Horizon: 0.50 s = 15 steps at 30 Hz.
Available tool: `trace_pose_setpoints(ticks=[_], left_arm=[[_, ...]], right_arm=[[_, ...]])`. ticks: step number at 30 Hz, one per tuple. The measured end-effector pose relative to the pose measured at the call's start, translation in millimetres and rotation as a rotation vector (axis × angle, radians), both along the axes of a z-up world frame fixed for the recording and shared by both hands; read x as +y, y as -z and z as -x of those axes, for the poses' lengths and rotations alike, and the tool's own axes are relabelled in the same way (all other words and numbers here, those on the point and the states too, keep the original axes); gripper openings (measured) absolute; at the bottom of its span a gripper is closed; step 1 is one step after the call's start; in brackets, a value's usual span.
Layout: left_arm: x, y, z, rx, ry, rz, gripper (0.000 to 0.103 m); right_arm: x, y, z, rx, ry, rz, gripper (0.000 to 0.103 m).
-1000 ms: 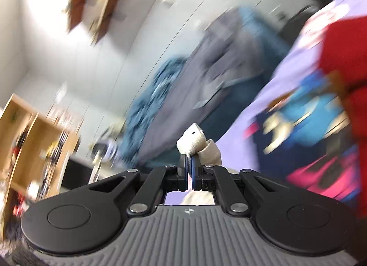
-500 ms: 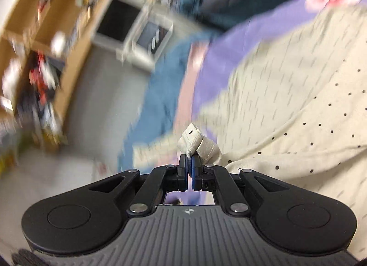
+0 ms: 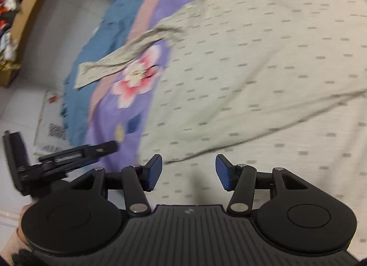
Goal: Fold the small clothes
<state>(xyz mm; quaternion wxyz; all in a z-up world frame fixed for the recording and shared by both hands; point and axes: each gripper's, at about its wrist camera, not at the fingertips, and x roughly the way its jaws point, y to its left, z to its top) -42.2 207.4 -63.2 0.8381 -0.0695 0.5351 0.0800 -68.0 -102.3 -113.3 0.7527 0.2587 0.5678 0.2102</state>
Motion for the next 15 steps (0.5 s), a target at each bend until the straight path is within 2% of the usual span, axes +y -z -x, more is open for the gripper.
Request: trace_pose_setpoints(ticks=[3,7,10,11,13,15], left_arm=[[-21,3,-11,-0.015,0.088,0.02,0.103],[-61,14,-25,-0.028,0.295,0.013,0.103],[-88,32,-31,-0.01,0.439,-0.139,0.103],[-91,37,-33,0.002,0.472,-0.165,0.103],[-93,43,-36,0.018,0.522,-0.13,0.103],[-98,44,-34,0.017,0.588,-0.089,0.097]], right_arm=[[-34,6,5,0.015,0.051,0.078,0.059],[-69,8,21,0.046,0.098,0.113,0.061],[-84,7,33,0.049,0.139,0.141,0.061],[-88,6,37,0.05,0.154,0.148,0.061],[-93,6,43,0.061,0.187,0.156,0.062],[-97,9,47,0.088,0.214,0.144,0.063]])
